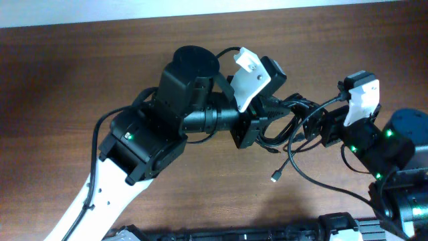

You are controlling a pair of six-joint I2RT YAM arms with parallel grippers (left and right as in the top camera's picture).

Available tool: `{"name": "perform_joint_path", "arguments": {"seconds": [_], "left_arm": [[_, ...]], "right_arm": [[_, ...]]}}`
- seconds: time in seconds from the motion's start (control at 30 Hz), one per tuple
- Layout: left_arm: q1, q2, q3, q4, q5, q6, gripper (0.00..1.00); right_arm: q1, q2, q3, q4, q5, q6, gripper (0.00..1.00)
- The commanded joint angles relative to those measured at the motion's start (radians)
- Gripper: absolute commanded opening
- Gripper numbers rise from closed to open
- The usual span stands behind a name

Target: Untangle cables

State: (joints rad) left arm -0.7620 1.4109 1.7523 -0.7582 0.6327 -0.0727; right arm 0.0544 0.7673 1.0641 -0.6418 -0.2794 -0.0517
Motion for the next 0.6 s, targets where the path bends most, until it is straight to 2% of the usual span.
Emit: {"name": "perform_joint_path", "arguments": {"seconds": [0.0, 0.33, 0.57], "left_arm": [[-0.009, -0.02, 0.011, 0.01, 0.034, -0.009, 0.0], [-0.008, -0.02, 0.011, 0.01, 0.034, -0.009, 0.0], [-0.008, -0.022, 0.011, 0.035, 0.01, -0.002, 0.0]], "right_arm": [[0.004, 0.034, 0.015, 0.006, 0.138, 0.058, 0.95], [0.004, 0.1, 0.015, -0.019, 0.286, 0.095, 0.96], [0.004, 0.098, 0.015, -0.131, 0.378, 0.095, 0.96]]}}
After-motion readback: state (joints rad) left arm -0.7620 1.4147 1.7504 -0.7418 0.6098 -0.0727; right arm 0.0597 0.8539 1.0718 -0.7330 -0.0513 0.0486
